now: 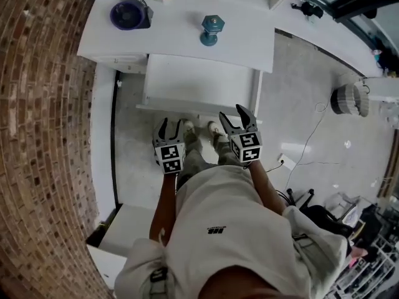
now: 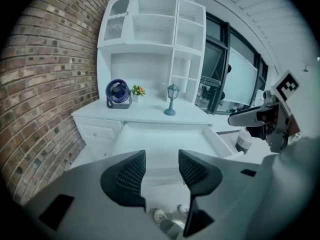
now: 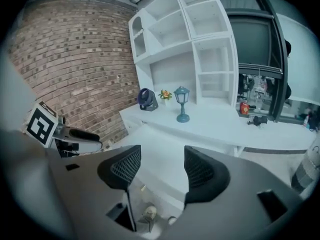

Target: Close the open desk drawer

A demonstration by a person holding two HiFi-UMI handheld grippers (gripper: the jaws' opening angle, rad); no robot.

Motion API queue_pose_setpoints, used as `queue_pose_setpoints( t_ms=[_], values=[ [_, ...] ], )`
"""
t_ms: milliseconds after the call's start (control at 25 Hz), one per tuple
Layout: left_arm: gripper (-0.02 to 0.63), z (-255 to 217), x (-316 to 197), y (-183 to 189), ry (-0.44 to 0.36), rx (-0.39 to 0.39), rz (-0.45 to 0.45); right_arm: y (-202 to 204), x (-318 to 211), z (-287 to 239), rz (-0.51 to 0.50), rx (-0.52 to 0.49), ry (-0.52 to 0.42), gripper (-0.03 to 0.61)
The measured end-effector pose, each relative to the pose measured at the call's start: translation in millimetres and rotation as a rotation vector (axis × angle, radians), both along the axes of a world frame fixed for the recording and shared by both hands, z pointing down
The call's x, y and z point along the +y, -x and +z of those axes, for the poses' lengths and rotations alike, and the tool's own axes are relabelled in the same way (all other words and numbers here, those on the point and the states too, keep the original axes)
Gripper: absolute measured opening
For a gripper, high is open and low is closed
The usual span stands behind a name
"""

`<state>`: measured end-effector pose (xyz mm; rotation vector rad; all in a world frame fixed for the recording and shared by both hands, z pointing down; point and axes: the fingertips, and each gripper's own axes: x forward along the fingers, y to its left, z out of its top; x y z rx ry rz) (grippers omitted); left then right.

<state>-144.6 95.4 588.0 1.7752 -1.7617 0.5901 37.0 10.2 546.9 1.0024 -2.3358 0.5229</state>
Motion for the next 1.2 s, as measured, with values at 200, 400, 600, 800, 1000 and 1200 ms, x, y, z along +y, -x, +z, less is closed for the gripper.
queue_pose_setpoints(
  t_ms=[200, 400, 600, 800, 1000, 1200],
  values=[
    [0.219, 28, -6, -1, 0.052, 0.058, 0.080, -12, 6, 25, 0.102, 0.044, 0.034, 0.252],
    [0.219, 57, -7, -3, 0.103, 0.112, 0.135, -28, 19, 54, 0.177, 0.088, 0.090, 0.252],
    [0.219, 83, -3, -7, 0.155, 0.135, 0.173, -41, 33, 74, 0.237, 0.100, 0.129, 0.252],
    [0.221, 104, -1, -8, 0.197, 0.133, 0.198, -53, 43, 103, 0.291, 0.107, 0.192, 0.252],
    [0.229, 117, -4, -10, 0.216, 0.134, 0.210, -60, 45, 123, 0.325, 0.110, 0.228, 0.252],
    [0.238, 125, -9, -8, 0.226, 0.129, 0.213, -60, 42, 142, 0.330, 0.124, 0.255, 0.253]
  ],
)
